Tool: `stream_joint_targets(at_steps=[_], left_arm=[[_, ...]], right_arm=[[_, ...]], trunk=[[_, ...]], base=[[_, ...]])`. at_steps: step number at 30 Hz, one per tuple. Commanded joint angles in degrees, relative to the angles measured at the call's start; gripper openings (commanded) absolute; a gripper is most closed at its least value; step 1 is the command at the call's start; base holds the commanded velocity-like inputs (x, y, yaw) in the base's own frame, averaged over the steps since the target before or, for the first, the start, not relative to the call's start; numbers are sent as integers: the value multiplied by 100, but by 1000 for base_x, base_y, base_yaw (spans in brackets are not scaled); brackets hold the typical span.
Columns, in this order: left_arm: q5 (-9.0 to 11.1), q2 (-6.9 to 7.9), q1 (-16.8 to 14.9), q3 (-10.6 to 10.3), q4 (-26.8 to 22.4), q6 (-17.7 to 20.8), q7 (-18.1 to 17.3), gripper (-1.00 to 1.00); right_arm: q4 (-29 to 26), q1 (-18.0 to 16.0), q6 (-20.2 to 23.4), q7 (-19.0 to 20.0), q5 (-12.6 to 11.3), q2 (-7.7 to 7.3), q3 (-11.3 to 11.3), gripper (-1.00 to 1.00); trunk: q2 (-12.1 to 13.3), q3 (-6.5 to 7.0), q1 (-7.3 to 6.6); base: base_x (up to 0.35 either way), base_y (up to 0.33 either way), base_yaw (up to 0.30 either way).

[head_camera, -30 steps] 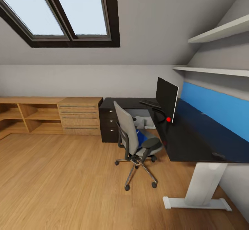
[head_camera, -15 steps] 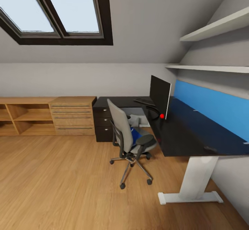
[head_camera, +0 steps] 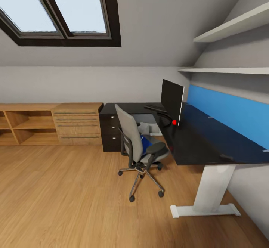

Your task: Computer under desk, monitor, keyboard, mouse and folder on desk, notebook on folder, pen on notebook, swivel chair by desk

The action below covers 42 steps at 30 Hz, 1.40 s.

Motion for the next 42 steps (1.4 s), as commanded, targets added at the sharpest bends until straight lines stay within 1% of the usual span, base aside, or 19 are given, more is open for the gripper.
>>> stream_joint_targets(at_steps=[1, 5, 7, 8, 11, 12, 14, 15, 16, 17, 18, 19, 22, 25, 32, 33, 34, 38, 42], left_arm=[[59, 3, 0, -37, -92, -9, 4, 100], [65, -6, 0, -32, -650, 93, 28, 100], [60, -55, 0, -32, -1134, 402, 146, 100], [56, -188, -2, -47, -1843, 1190, 475, 100], [53, -274, -6, -53, -2458, 1969, 751, 100], [50, -330, -7, -59, -2921, 2528, 886, 100], [48, -404, -8, -68, -3402, 3067, 976, 100], [47, -520, -38, -80, -4118, 3794, 1064, 100], [48, -546, -72, -83, -4337, 4014, 1086, 100], [49, -569, -123, -86, -4538, 4223, 1103, 100], [56, -613, -352, -91, -4990, 4779, 1134, 100], [65, -631, -553, -89, -5168, 5089, 1142, 100], [116, -663, -886, -85, -5334, 5477, 1146, 100], [345, -833, -1277, -81, -5739, 6021, 1141, 100], [526, -1002, -1433, -82, -6586, 6649, 1108, 100], [537, -999, -1397, -82, -6765, 6715, 1103, 100], [549, -939, -1054, -87, -7435, 6806, 1092, 100], [552, -914, -645, -131, -7858, 6821, 1084, 100], [554, -901, -285, -362, -8065, 6820, 1083, 100]], right_arm=[[-18, -5, -17, -17, 16, 1, -14, 100], [-228, -73, 30, -41, -1, 4, -23, 100], [-446, -281, 140, -57, -15, 12, -30, 100], [-607, -695, 528, -67, -21, 64, -35, 100], [-658, -1109, 1034, -84, -21, 155, -36, 100], [-673, -1426, 1422, -122, -18, 224, -37, 100], [-669, -1750, 1787, -182, -16, 284, -37, 100], [-617, -2216, 2213, -295, -14, 359, -38, 100], [-590, -2364, 2314, -333, -14, 385, -38, 100], [-561, -2507, 2399, -369, -14, 413, -38, 100], [-468, -2920, 2574, -480, -13, 509, -38, 100], [-392, -3177, 2668, -548, -13, 556, -38, 100], [-258, -3503, 2836, -616, -17, 596, -38, 100], [-116, -3818, 3070, -662, -31, 627, -38, 100], [-20, -3949, 3164, -662, -31, 654, -29, 100], [-12, -3959, 3170, -659, -31, 657, -29, 100], [13, -3970, 3161, -664, -33, 665, -35, 100], [24, -3969, 3098, -684, -37, 668, -42, 100], [23, -3962, 2934, -691, -38, 664, -49, 100]], trunk=[[-44, -24, 22], [-205, -96, 110], [-285, -132, 154], [-325, -150, 176], [-445, -204, 242], [-485, -221, 264], [-565, -257, 308], [-606, -275, 330], [-646, -293, 352], [-686, -311, 374], [-726, -329, 396], [-766, -347, 418], [-886, -401, 483], [-1007, -455, 549], [-1287, -581, 703], [-1328, -598, 725], [-1368, -616, 747], [-1528, -688, 835], [-1688, -760, 923]], base=[[0, 0, 0], [0, 0, 0], [0, 0, 0], [0, 0, 0], [0, 0, 0], [0, 0, 0], [0, 0, 0], [0, 0, 0], [0, 0, 0], [0, 0, 0], [0, 0, 0], [0, 0, 0], [0, 0, 0], [0, 0, 0], [0, 0, 0], [0, 0, 0], [0, 0, 0], [0, 0, 0], [0, 0, 0]])
